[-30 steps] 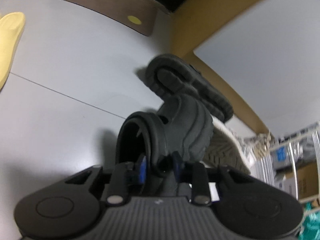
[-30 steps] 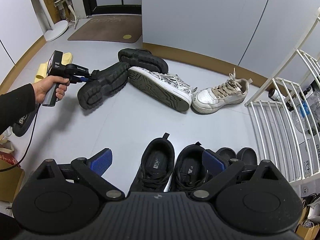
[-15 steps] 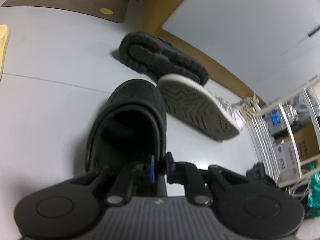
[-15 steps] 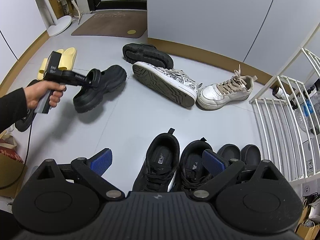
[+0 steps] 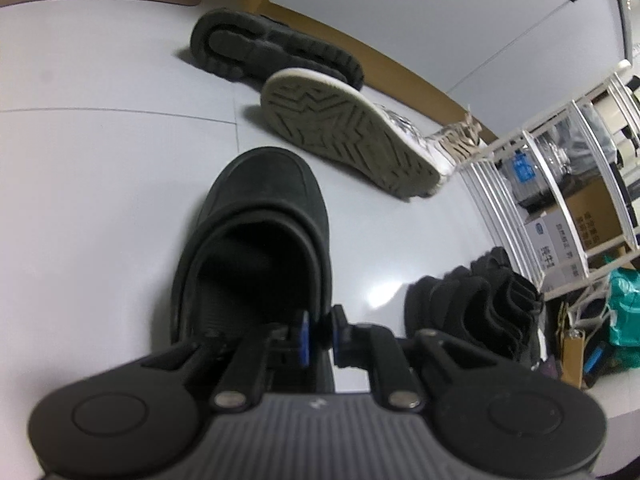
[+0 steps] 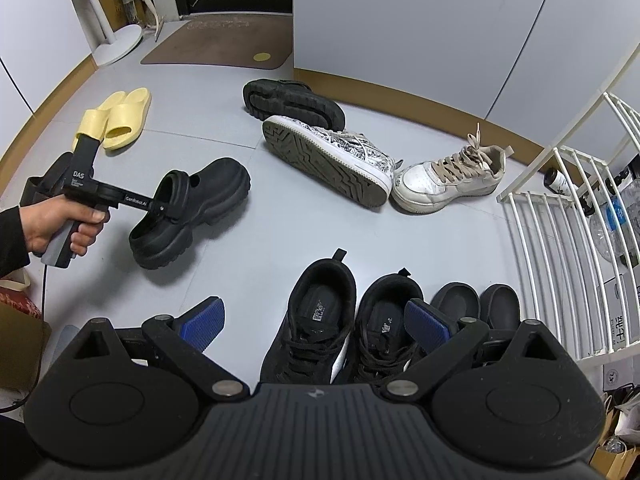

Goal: Organize scattered shoes
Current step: 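Lift and carry the clog with the left gripper toward the sneaker row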

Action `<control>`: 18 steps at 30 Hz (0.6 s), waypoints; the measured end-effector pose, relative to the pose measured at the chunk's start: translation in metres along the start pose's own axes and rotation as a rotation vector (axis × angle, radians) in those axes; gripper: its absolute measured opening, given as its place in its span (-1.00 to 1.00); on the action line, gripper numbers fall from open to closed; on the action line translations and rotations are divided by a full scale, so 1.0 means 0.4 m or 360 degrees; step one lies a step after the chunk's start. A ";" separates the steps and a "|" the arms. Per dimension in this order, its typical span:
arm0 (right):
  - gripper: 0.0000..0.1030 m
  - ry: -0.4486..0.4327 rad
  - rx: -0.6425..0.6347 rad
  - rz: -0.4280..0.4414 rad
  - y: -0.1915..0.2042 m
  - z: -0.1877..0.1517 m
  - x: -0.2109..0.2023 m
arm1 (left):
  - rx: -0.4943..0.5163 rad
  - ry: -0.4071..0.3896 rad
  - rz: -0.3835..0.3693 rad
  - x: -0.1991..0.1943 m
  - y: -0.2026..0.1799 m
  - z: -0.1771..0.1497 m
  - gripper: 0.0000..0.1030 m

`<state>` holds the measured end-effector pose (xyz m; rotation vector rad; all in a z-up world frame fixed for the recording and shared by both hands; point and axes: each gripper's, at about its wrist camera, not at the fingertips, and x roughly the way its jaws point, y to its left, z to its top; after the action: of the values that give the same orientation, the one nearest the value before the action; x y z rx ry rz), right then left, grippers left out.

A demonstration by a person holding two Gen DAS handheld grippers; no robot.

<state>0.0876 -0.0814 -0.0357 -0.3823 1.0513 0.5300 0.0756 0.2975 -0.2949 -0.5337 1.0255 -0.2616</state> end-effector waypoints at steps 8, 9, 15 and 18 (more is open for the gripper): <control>0.93 0.0009 -0.0018 -0.0006 0.006 0.000 0.003 | 0.0078 0.0038 -0.0029 -0.006 -0.053 -0.035 -0.79; 0.93 0.0009 -0.0021 -0.0007 0.006 0.000 0.003 | 0.0082 0.0042 -0.0036 -0.006 -0.060 -0.040 -0.79; 0.93 0.0013 -0.0033 -0.0011 0.010 0.000 0.003 | 0.0080 0.0067 -0.0083 0.002 -0.089 -0.076 -0.80; 0.93 0.0020 -0.0043 -0.0017 0.012 0.000 0.011 | 0.0065 0.0078 -0.0096 0.004 -0.092 -0.090 -0.80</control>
<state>0.0865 -0.0767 -0.0397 -0.4149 1.0545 0.5334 0.0468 0.2551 -0.2909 -0.5242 1.0504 -0.3498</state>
